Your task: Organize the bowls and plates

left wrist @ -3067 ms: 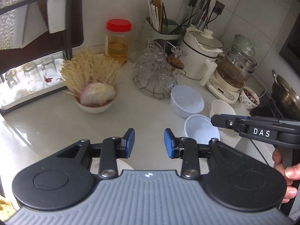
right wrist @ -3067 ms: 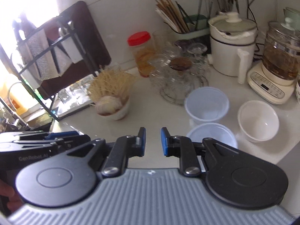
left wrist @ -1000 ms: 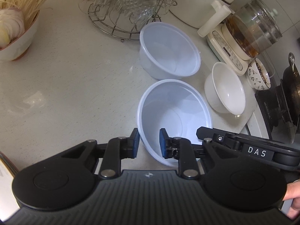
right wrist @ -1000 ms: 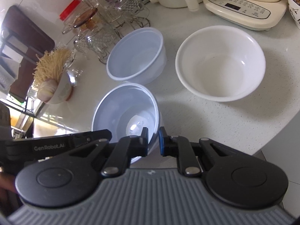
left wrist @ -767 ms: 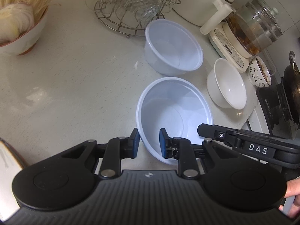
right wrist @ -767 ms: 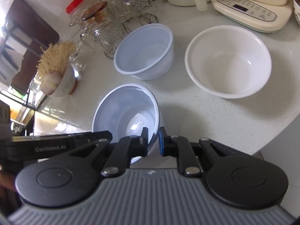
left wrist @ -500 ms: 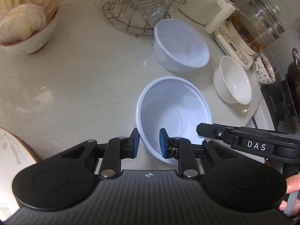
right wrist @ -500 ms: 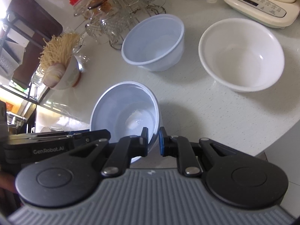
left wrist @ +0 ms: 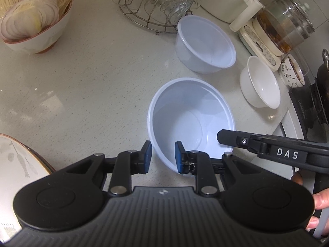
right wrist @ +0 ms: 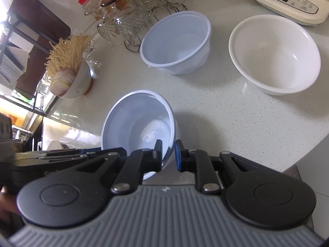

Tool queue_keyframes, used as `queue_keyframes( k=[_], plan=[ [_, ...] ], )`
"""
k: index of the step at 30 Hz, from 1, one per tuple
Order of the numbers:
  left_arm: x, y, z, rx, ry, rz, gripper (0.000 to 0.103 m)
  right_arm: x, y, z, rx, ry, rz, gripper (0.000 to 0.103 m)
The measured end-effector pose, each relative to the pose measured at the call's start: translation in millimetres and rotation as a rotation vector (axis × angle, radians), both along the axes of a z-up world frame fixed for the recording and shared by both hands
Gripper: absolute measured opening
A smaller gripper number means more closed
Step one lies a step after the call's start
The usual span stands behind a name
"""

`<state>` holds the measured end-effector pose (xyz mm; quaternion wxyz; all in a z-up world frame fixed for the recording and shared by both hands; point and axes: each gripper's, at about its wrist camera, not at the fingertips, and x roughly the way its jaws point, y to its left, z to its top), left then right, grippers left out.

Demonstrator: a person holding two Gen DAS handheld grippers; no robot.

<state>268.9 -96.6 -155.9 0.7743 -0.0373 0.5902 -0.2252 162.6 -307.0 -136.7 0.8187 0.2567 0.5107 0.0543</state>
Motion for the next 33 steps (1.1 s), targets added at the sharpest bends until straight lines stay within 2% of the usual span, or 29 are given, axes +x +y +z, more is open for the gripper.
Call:
queue_keyframes(
  k=[3, 5, 7, 8, 14, 18, 21, 30, 33],
  plan=[
    [0, 1, 1, 0.005, -0.002, 0.0, 0.031, -1, 0, 2, -0.012, -0.004, -0.003, 0.017],
    [0, 2, 1, 0.009, -0.004, 0.003, 0.043, -1, 1, 4, -0.024, -0.005, -0.003, 0.026],
    [0, 3, 3, 0.013, -0.015, 0.006, 0.046, -2, 0, 6, -0.027, -0.017, -0.01, 0.054],
    [0, 4, 4, 0.014, -0.021, 0.006, 0.047, -3, 0, 7, -0.03, -0.025, -0.017, 0.058],
    [3, 4, 18, 0.034, -0.072, 0.003, 0.048, -5, -9, 16, -0.046, -0.058, -0.057, 0.058],
    [6, -3, 33, 0.068, -0.149, -0.02, 0.048, -4, -17, 27, -0.065, -0.104, -0.075, 0.058],
    [13, -12, 42, 0.058, -0.182, -0.034, 0.048, -1, -24, 35, -0.085, -0.137, -0.087, 0.058],
    [40, -31, 45, 0.009, -0.175, 0.023, 0.048, 25, -51, 48, -0.142, -0.199, -0.065, 0.057],
    [52, -33, 45, -0.007, -0.172, 0.061, 0.048, 37, -57, 48, -0.147, -0.204, -0.047, 0.052]
  ],
)
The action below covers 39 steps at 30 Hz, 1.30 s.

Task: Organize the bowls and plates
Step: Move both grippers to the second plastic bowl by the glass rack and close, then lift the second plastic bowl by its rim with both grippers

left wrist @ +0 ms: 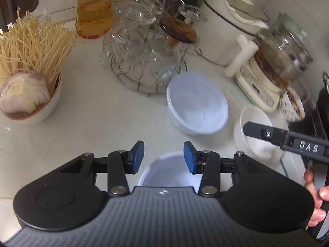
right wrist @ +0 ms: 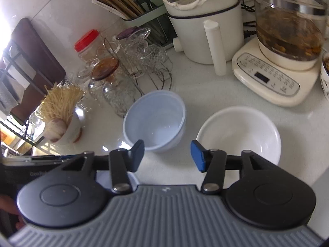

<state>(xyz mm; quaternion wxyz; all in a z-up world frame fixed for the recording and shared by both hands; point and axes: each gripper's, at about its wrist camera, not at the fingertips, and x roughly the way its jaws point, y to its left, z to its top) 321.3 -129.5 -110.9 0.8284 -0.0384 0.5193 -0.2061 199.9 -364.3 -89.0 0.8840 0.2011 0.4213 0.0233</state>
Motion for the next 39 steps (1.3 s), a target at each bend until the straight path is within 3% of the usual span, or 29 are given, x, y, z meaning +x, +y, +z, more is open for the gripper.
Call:
queue_keyframes(
  k=[7, 18, 27, 31, 39],
  plan=[
    [30, -10, -4, -0.048, 0.025, 0.053, 0.048, 33, -7, -7, 0.01, 0.005, 0.045, 0.041],
    [66, -36, -22, -0.019, 0.059, 0.048, 0.048, 77, -11, -28, -0.03, 0.049, 0.112, 0.031],
    [78, -41, -40, -0.026, 0.096, 0.026, 0.034, 94, -8, -48, -0.057, 0.108, 0.126, 0.026],
    [80, -46, -48, -0.023, 0.113, 0.016, 0.022, 96, -9, -53, -0.096, 0.117, 0.114, 0.023],
    [75, -51, -50, -0.007, 0.095, -0.006, 0.015, 96, -9, -56, -0.064, 0.107, 0.115, 0.011]
  ],
)
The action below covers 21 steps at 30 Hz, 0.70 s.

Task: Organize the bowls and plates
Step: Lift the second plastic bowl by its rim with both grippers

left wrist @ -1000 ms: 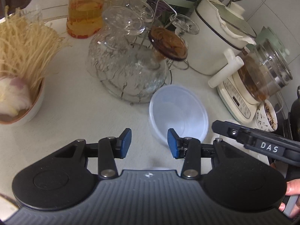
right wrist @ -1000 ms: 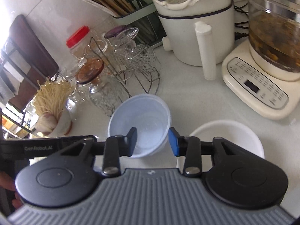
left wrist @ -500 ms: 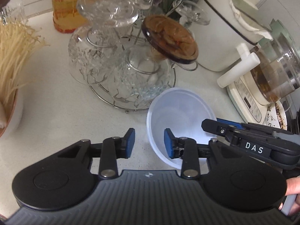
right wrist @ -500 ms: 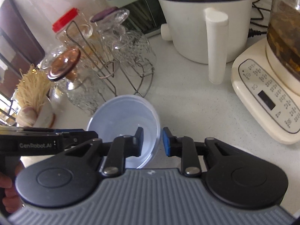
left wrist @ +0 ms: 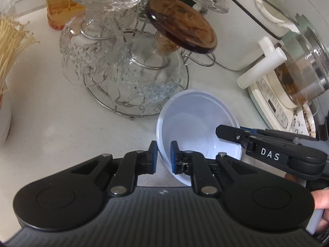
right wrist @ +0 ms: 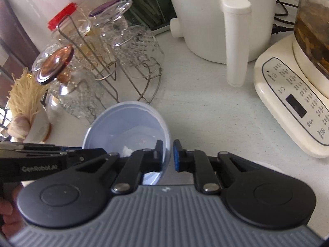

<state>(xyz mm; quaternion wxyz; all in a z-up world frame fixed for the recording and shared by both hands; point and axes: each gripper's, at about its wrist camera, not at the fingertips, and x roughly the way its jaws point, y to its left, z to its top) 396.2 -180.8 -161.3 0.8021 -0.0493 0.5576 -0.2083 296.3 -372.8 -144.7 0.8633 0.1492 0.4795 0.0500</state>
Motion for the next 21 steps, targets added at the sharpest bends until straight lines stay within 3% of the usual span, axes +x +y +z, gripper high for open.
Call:
queue_keyframes(
  k=[8, 21],
  plan=[
    [-11, -1, 10, -0.008, -0.014, -0.026, 0.015, -11, 2, 13, 0.002, -0.027, -0.012, 0.01],
    [-42, 7, 62, -0.025, -0.113, -0.081, 0.016, -52, 4, 46, 0.033, -0.095, -0.074, 0.009]
  ],
)
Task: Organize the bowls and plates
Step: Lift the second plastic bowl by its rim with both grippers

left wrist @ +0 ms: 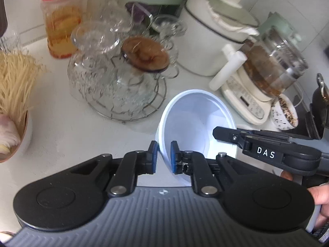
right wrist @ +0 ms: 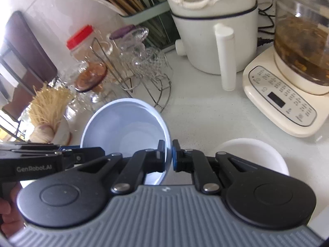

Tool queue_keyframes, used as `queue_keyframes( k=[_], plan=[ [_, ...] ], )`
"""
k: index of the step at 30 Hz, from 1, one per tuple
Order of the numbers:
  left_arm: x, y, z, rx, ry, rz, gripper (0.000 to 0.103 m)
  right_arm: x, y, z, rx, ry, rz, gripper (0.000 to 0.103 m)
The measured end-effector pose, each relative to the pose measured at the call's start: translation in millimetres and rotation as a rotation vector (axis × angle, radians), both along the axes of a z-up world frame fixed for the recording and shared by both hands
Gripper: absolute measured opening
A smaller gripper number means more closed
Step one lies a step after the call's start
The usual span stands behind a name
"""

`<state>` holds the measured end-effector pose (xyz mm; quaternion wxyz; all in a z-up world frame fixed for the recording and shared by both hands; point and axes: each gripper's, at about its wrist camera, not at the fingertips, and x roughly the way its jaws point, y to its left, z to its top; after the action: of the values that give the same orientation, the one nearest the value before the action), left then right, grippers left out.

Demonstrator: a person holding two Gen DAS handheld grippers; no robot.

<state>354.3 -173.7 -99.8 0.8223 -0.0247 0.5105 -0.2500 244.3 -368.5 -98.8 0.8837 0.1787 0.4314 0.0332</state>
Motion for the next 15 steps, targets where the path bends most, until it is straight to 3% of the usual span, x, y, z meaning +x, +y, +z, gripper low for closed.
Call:
queue_keyframes(
  k=[15],
  plan=[
    [-46, 26, 42, -0.029, -0.096, -0.027, 0.016, -36, 12, 39, 0.034, -0.09, -0.026, 0.009]
  ],
)
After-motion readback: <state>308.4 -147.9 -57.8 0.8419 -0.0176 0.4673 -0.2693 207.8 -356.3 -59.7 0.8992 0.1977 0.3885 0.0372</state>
